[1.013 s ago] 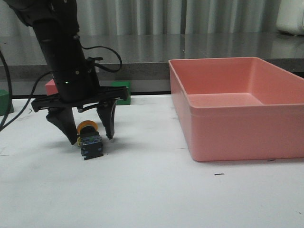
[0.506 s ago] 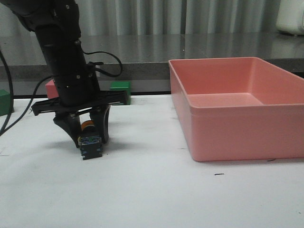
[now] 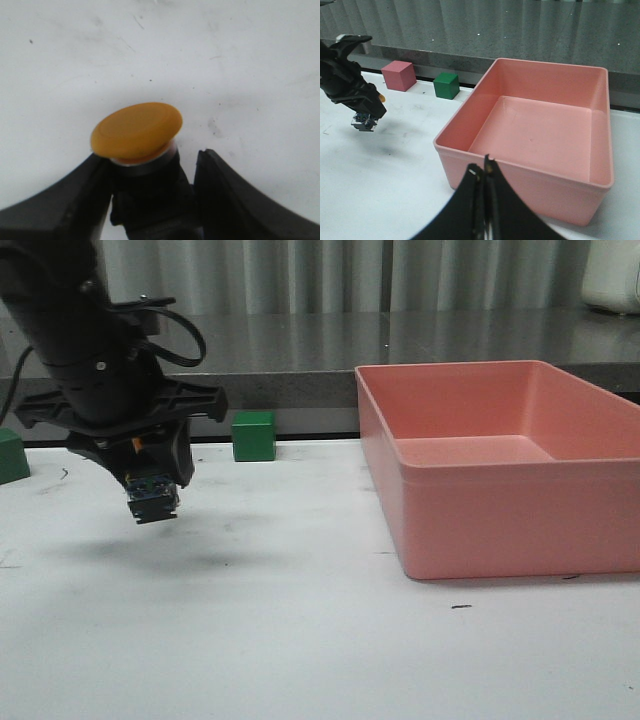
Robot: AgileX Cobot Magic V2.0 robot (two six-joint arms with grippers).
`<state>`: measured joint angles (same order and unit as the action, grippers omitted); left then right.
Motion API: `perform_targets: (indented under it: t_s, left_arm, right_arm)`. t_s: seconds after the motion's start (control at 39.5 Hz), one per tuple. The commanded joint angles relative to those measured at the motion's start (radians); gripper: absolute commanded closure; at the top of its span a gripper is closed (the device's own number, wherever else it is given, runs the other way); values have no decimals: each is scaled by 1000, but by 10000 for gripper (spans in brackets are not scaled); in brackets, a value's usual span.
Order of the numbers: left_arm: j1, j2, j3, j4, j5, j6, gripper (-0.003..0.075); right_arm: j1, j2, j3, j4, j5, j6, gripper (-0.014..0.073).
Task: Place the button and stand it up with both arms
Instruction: 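Lift the button with the left gripper and rotate it cap-up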
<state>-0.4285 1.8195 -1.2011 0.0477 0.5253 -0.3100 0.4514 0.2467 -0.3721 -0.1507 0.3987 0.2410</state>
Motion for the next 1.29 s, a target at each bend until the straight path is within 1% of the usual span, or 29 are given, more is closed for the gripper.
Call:
perform_targets:
  t_s: [0.0, 0.1, 0.2, 0.3, 0.41, 0.48, 0.53, 0.58, 0.68, 0.86, 0.94, 1.01, 1.09, 1.27]
  left_arm:
    - [-3, -123, 94, 83, -243, -11, 530]
    - [-3, -168, 202, 163, -453, -11, 530]
    - [-3, -173, 290, 227, -618, -11, 530]
    - [-2, -163, 371, 247, -787, 0, 529]
    - [15, -151, 464, 243, -1002, 69, 529]
    - [40, -138, 530, 204, -1178, 135, 529]
    - [56, -127, 567, 161, -1272, 199, 529]
    - [70, -114, 597, 127, -1338, 279, 529]
    - [96, -81, 643, 75, -1424, 378, 529]
    - [108, 17, 709, 66, -1639, 405, 529]
    - [108, 62, 732, 49, -1752, 413, 529]
    - [108, 102, 751, 47, -1831, 415, 529]
    - [108, 134, 764, 41, -1880, 418, 529]
    - [106, 187, 768, 34, -1884, 418, 529]
  right_arm:
    - [-6, 8, -26, -18, -89, -10, 656]
    - [-6, 8, -26, -18, -89, -10, 656]
    - [-6, 8, -26, -18, -89, -10, 656]
    - [-6, 8, -26, -18, -89, -10, 656]
    - [-6, 8, -26, -18, -89, -10, 656]
    - [-6, 8, -26, -18, -89, -10, 656]
    - [-6, 8, -26, -18, -89, -10, 656]
    - [-6, 8, -26, -18, -90, -10, 656]
    - [-6, 8, -26, -18, -90, -10, 656]
    - [-6, 8, -26, -18, -90, -10, 656]
    - [-6, 8, -26, -18, -90, -10, 656]
    - [-6, 8, -26, -18, -90, -10, 656]
    - [-6, 8, -26, -18, -90, -10, 656]
    - [-6, 8, -26, -18, -90, -10, 656]
